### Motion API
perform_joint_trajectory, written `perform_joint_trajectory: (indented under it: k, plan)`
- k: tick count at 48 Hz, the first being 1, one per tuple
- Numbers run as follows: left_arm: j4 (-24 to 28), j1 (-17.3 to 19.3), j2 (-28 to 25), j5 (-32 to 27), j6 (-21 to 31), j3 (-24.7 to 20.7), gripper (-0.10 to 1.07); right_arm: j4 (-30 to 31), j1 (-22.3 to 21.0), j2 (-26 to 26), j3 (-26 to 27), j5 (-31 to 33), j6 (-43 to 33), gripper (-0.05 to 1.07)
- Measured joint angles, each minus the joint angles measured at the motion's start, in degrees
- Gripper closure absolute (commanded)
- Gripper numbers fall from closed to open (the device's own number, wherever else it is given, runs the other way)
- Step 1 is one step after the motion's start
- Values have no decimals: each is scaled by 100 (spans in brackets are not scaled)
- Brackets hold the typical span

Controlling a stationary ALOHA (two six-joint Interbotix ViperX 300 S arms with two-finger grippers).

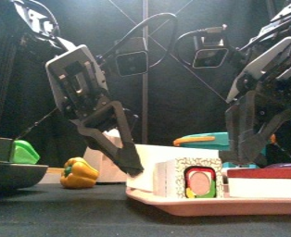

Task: Cut sushi piece

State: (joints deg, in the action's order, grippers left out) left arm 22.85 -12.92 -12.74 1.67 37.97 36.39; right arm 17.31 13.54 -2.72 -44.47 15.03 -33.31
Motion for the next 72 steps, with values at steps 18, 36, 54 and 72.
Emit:
perform_joint_trajectory:
  k: [18,36,54,72]
  plan:
    - [-9,105,-167,141,-18,-97,67,-79,-114,-264,-105,404,9,53]
    - [0,149,-158,123,-35,-105,67,-79,-202,-448,-220,176,9,53]
    - [9,123,439,-53,-158,-53,67,-79,-202,-703,-220,167,0,53]
    - [-18,-185,598,-114,-149,-53,67,-79,-44,-905,-158,62,0,53]
